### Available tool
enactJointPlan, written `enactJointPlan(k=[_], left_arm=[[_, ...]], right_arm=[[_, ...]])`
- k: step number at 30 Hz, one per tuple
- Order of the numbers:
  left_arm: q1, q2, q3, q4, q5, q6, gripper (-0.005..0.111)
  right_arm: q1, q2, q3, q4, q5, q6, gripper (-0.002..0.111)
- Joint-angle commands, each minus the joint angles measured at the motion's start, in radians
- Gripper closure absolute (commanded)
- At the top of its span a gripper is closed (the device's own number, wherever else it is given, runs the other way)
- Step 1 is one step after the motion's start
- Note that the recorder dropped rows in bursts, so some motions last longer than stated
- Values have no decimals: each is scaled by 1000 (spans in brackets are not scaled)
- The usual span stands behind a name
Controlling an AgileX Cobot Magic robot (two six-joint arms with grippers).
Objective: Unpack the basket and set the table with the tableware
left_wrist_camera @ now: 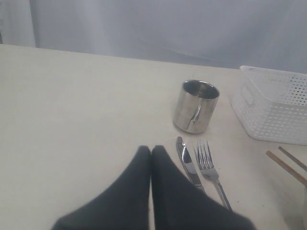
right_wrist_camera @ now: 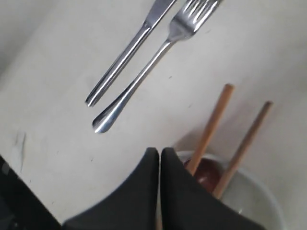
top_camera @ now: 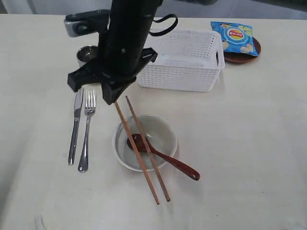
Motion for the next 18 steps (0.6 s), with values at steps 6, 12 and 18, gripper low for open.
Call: enactJointPlan(k=[6, 12, 18], left_arm=[[1, -4, 3, -3, -11, 1, 107], [1, -4, 3, -3, -11, 1, 107], [1, -4, 3, -3, -11, 1, 107]], right_arm=[[128, -59, 142, -117, -28, 76, 109], [142, -59, 188, -179, -31, 116, 109], [149, -57, 191, -185, -61, 131, 109]])
